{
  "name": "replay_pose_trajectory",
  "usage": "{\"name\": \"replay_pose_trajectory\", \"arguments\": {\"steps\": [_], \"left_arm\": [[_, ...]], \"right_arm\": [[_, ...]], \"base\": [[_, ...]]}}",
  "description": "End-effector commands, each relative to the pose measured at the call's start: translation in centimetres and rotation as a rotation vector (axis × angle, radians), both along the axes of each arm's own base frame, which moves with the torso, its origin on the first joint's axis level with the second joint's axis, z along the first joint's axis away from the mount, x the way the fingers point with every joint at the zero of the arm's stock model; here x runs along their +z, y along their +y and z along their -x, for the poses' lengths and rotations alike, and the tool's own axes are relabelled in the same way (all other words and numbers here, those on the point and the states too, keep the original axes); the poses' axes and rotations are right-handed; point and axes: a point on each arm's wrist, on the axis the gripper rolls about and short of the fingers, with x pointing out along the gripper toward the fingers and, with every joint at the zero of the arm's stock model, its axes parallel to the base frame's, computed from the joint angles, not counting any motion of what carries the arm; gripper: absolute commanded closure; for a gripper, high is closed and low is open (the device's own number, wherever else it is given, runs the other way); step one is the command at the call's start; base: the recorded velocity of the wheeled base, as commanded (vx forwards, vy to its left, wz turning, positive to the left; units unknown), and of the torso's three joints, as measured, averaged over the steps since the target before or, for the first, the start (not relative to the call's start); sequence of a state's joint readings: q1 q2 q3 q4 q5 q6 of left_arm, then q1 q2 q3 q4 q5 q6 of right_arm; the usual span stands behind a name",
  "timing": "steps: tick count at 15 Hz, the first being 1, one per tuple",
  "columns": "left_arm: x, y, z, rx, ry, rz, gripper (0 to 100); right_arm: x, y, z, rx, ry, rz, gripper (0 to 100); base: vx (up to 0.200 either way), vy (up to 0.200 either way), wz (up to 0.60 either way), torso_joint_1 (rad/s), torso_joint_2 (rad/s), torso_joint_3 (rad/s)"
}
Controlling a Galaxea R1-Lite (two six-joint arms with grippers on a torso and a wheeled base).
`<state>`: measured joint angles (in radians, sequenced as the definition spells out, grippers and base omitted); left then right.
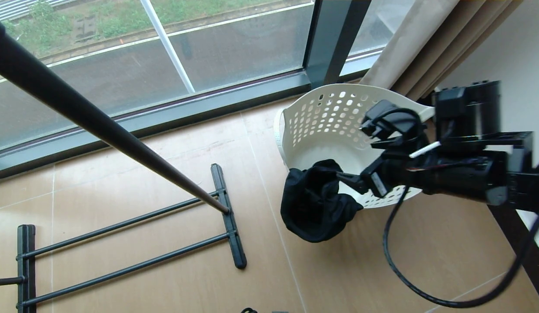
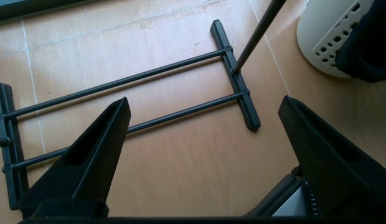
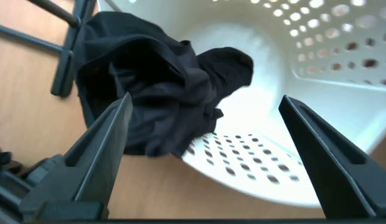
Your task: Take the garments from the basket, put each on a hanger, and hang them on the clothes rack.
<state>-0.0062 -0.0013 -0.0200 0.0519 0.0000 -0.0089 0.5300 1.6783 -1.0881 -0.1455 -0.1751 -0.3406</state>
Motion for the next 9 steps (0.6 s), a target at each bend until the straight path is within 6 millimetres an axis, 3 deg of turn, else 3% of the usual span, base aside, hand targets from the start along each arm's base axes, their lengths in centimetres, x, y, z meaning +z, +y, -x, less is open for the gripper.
{"name": "replay_pose_trajectory", "arguments": {"steps": [1,9], "left_arm": [[0.0,0.0,0.0,0.000,0.000,0.000,0],[0.0,0.0,0.0,0.000,0.002,0.000,0]], "right_arm": [[-5.9,4.3,-5.3,0.008,0.054,0.072,0],[-5.9,3.3,-7.6,-0.062,0.022,0.051,0]], "base": [[0.000,0.000,0.00,0.000,0.00,0.000],[0.000,0.000,0.00,0.000,0.00,0.000]]}}
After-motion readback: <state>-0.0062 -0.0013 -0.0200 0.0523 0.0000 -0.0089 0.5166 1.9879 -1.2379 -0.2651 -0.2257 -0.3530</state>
